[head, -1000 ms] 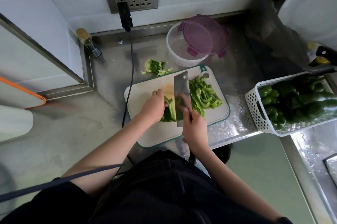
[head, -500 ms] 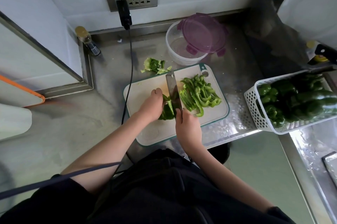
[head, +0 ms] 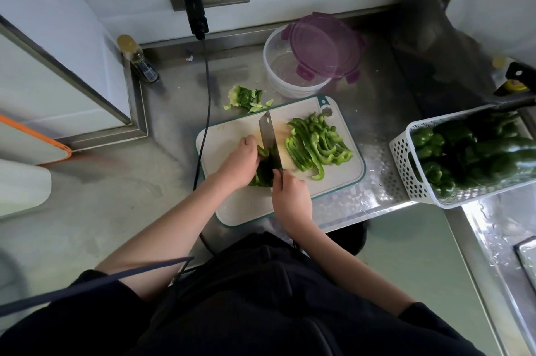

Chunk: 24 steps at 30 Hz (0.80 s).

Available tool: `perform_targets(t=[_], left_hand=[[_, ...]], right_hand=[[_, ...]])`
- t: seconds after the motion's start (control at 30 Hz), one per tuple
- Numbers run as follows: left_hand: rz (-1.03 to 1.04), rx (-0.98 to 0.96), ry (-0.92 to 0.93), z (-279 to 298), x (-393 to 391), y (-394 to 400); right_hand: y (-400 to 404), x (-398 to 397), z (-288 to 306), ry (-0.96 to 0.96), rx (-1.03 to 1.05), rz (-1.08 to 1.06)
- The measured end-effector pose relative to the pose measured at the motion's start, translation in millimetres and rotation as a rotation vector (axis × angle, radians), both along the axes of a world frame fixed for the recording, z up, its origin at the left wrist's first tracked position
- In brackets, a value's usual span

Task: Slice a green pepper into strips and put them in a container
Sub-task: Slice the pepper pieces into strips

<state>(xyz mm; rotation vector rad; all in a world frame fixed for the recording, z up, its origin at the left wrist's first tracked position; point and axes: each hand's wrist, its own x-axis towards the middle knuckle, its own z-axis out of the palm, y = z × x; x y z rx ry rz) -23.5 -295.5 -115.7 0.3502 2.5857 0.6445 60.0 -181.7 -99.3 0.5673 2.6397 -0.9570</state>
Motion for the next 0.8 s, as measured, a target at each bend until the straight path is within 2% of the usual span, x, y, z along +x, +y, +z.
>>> perform_targets(t=[0.3,0.53,0.73,0.8], left_hand=[[-0.007,0.055,0.049,-1,8,-4],[-0.012,0.062,0.248,-3,36,-10],[0.007,0.172,0.322,5,53,-12],[0.078,0.235,0.35,9,53,-12]], right_hand=[[-4,-14,1,0.036,0.034,0.059],[-2,-13,5,0.045,0.052,0.106],[-2,-16,7,-0.007,0.069,0.145],[0,-21,8,-0.032,0.044,0.121]])
